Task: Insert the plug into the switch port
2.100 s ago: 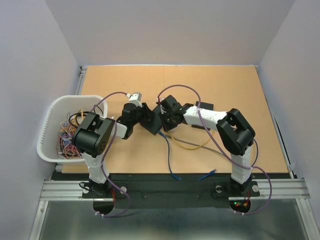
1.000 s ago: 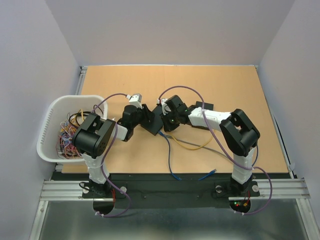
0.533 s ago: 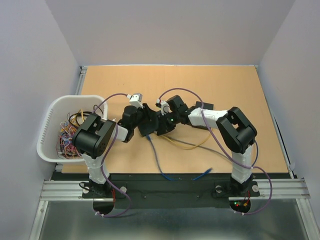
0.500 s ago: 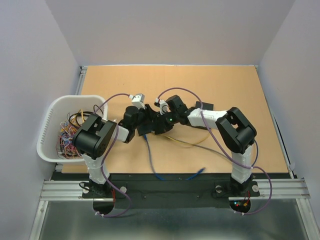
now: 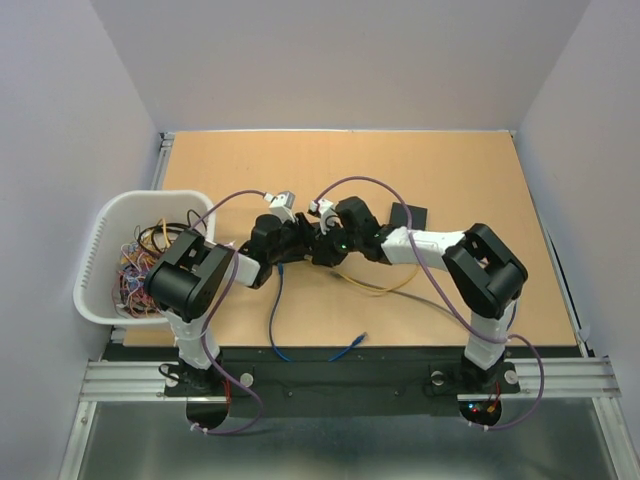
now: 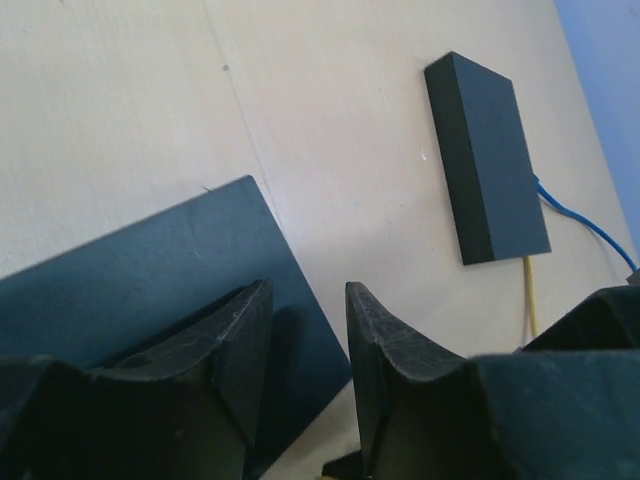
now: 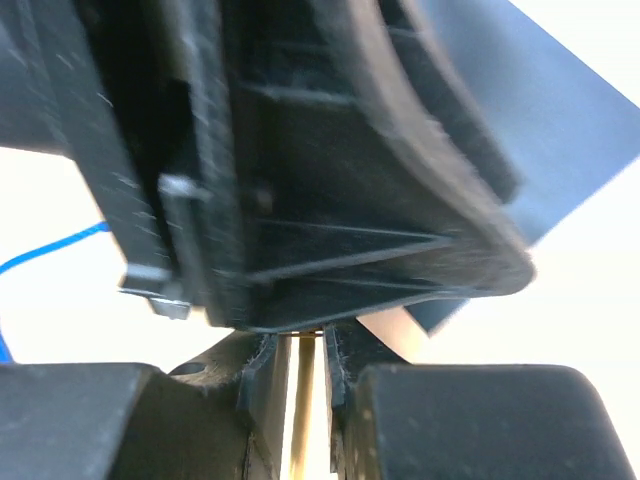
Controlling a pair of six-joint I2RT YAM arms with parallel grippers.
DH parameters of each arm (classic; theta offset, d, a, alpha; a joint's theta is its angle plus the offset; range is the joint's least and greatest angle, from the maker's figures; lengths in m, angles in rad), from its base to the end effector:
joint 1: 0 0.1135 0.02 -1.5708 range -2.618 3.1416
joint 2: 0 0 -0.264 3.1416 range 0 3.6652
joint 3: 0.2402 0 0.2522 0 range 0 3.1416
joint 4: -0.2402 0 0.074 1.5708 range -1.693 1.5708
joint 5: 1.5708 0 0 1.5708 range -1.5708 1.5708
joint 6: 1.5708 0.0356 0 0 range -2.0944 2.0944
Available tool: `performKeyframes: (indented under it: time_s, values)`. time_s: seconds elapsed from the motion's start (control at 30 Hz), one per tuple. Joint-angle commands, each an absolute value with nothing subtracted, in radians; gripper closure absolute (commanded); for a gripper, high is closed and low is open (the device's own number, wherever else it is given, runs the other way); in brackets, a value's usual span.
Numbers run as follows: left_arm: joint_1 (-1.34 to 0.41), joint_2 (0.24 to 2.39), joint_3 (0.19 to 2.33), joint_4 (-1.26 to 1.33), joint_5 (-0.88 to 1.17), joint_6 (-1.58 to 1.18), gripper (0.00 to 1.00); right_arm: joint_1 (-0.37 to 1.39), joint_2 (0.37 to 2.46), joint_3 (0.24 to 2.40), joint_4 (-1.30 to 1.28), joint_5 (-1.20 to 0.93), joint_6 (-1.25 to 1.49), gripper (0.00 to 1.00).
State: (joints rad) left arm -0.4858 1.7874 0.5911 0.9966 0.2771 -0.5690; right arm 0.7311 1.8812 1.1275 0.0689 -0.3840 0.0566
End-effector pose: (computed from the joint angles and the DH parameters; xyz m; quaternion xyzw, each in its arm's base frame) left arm 0.2857 -0.1619 0.1438 0.0555 0.7696 -0.4080 0.4880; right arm 0.2913 0.2791 0.1733 -0.3706 0.8098 0.3207 0.3224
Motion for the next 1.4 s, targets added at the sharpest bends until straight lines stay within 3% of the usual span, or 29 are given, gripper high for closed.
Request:
performKeyframes:
  time_s: [0.0,0.3,0.53,0.73,1.37]
  values:
    - [-0.514,1.747,0.589,0.819,0.419,-0.597,0.50,0.739,1.770,1.027,0.374,-0.253,0.069,0.99]
    - [-0.413,1.680,0.704,0.614,0.333,-0.565,0.37,0.753,1.618,0.832,0.423,-0.224,0.156,1.00]
    - [-0.249,1.677,0.784,0.497,0.284,-0.486,0.35,0.764,1.632,0.779,0.451,-0.187,0.235,1.00]
    - [-0.232,1.759,0.877,0.393,0.270,-0.449,0.35,0.764,1.678,0.801,0.448,-0.164,0.253,1.00]
    - [-0.244,1.635,0.614,0.454,0.365,-0.515,0.35,0.761,1.960,1.061,0.374,-0.085,0.233,1.00]
